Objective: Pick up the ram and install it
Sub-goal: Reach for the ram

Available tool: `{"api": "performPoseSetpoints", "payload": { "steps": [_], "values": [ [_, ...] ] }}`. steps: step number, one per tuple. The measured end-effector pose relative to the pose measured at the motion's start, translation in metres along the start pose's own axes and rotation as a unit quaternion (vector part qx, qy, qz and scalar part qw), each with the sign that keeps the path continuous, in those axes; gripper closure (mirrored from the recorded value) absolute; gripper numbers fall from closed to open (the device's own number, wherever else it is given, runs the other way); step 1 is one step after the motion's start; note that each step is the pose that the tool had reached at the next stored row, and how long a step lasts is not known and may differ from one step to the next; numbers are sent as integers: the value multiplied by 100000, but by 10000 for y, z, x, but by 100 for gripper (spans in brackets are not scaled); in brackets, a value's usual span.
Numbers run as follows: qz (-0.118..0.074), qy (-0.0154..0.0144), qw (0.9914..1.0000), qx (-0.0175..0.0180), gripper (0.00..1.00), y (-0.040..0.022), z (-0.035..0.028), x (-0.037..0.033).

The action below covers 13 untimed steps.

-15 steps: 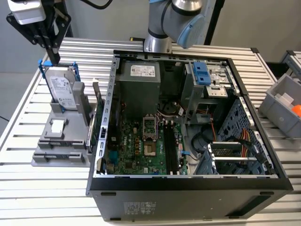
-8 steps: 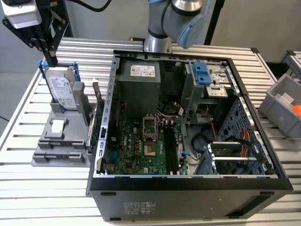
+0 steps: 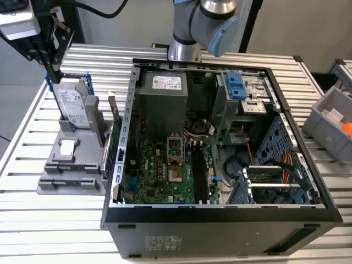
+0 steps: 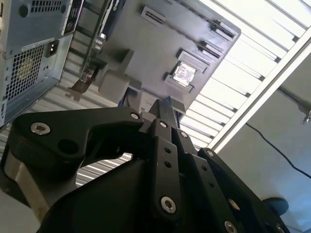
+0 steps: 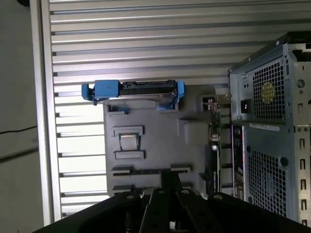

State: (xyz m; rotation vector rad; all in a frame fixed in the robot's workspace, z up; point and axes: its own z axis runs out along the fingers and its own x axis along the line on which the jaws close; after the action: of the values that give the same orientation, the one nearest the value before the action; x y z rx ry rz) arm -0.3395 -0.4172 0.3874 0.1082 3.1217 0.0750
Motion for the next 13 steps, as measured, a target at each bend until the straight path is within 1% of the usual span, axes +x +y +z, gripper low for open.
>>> {"api": "performPoseSetpoints", "payload": {
  "steps": [7, 11, 13],
  "values": [
    [-151, 12, 100000, 1, 100, -62, 10, 58],
    [-240, 18, 100000, 0, 100, -103, 15, 72],
    [-251, 17, 100000, 0, 100, -133, 16, 76]
  ]
}}
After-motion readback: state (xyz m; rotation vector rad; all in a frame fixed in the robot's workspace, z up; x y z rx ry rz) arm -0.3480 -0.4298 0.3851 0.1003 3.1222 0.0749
